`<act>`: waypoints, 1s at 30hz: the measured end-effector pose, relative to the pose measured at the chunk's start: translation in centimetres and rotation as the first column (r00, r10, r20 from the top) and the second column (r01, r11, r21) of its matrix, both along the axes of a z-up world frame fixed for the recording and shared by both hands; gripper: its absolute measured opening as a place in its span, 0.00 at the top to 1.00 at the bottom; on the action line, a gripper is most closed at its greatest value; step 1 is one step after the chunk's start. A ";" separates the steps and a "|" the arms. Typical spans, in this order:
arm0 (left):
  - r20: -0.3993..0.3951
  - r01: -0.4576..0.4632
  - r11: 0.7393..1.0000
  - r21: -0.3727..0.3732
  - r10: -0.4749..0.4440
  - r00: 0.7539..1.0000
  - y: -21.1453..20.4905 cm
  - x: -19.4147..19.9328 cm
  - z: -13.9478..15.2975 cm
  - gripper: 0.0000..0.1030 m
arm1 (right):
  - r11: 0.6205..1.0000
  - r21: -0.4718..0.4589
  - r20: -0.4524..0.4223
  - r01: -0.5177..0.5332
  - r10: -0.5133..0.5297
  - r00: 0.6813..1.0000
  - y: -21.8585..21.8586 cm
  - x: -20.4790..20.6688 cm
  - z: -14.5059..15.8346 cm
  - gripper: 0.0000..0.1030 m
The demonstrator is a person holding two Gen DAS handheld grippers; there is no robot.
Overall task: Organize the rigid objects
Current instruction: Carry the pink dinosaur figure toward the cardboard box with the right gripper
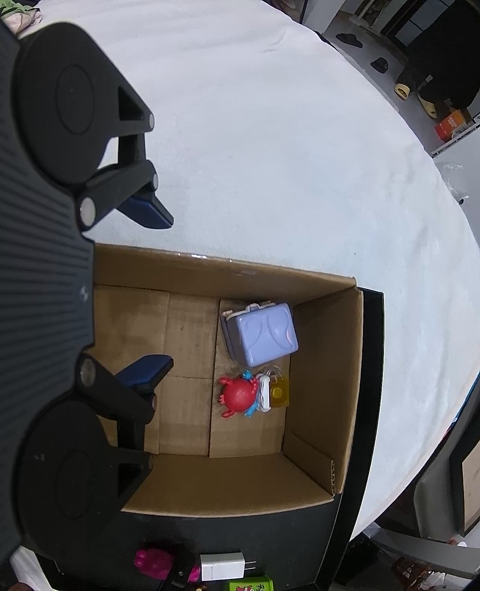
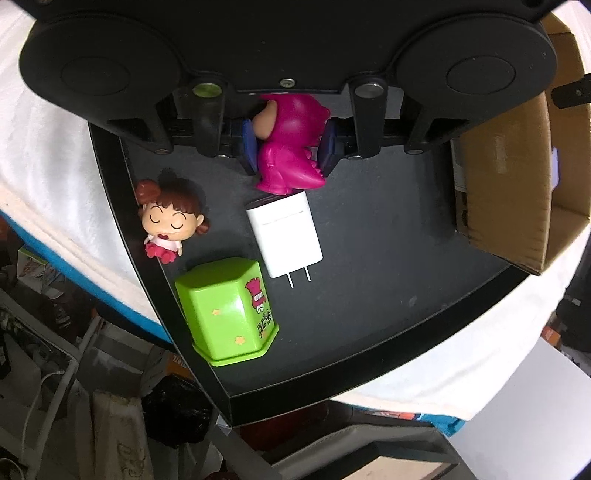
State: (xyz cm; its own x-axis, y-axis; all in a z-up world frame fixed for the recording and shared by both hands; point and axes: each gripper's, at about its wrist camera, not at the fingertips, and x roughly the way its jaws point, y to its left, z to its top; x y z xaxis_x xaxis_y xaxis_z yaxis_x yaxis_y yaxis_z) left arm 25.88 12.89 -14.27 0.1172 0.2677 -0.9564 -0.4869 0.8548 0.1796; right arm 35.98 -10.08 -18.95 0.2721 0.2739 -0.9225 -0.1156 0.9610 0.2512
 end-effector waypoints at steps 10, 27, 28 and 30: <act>0.026 -0.011 0.999 -0.035 0.012 1.000 0.9 -1.3 0.0 0.28 | 1.000 0.011 0.057 -0.012 0.011 0.998 0.7 -0.5 3.0 0.67; 0.098 -0.007 0.995 -0.101 0.017 0.995 2.2 -3.7 0.3 0.29 | 0.997 0.005 0.153 -0.080 0.078 0.985 4.6 -2.0 8.2 0.67; 0.104 -0.003 0.995 -0.104 0.014 0.994 2.3 -3.8 0.3 0.29 | 0.996 0.004 0.156 -0.084 0.082 0.984 4.9 -2.1 8.4 0.67; 0.117 0.007 0.994 -0.110 0.006 0.993 2.3 -3.9 0.3 0.29 | 0.996 0.002 0.161 -0.090 0.089 0.983 5.4 -2.4 8.8 0.67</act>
